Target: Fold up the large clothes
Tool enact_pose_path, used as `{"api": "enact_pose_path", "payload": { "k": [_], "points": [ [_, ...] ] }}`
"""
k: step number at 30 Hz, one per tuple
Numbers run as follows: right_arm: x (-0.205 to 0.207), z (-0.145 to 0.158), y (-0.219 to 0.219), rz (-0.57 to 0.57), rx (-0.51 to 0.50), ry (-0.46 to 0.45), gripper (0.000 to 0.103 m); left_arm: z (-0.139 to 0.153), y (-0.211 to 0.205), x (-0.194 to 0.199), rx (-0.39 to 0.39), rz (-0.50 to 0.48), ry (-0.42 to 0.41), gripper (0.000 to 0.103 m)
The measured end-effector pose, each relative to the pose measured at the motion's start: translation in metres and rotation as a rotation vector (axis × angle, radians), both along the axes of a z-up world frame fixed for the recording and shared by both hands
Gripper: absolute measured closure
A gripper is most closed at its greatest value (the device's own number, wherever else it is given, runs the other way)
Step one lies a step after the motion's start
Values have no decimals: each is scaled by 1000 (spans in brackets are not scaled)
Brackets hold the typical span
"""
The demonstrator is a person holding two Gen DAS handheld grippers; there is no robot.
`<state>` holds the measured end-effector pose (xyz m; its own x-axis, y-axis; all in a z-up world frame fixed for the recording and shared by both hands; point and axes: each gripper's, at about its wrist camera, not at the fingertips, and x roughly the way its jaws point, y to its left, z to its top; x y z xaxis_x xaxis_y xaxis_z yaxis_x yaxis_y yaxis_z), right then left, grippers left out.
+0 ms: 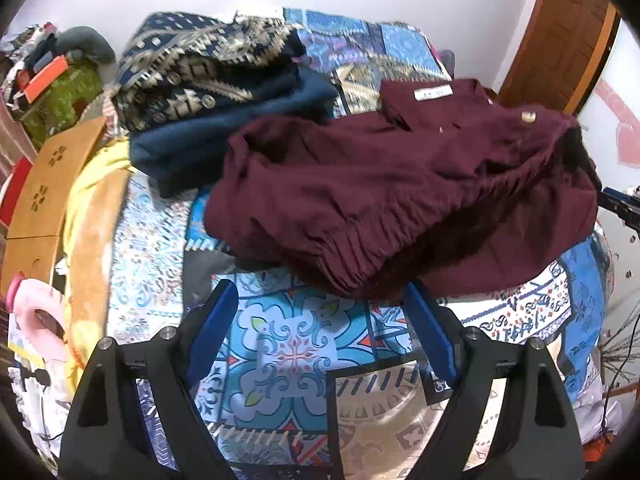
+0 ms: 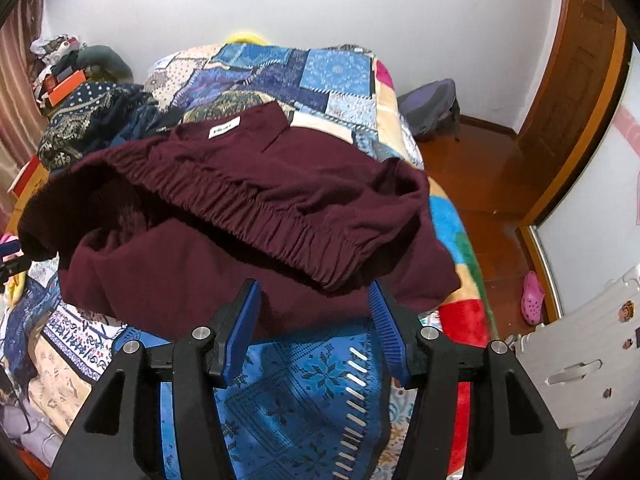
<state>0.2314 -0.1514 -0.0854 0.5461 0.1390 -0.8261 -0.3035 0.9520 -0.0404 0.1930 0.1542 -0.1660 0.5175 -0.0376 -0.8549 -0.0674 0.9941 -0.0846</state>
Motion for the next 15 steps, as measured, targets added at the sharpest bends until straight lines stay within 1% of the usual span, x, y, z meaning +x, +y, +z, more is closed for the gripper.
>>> {"api": "enact_pose_path", "payload": {
  "k": [5, 8, 11, 15],
  "points": [
    [10, -11, 5, 12, -5, 35, 51, -28, -2, 25, 9, -6, 84, 19],
    [17, -14, 6, 15, -8, 43, 51, -34, 1, 45, 8, 0, 104, 19],
    [29, -11, 6, 32, 1, 41, 51, -24, 3, 67, 21, -3, 71, 19],
    [55, -3, 3, 9, -25, 5, 51, 2, 6, 100, 72, -4, -2, 19]
  ]
}}
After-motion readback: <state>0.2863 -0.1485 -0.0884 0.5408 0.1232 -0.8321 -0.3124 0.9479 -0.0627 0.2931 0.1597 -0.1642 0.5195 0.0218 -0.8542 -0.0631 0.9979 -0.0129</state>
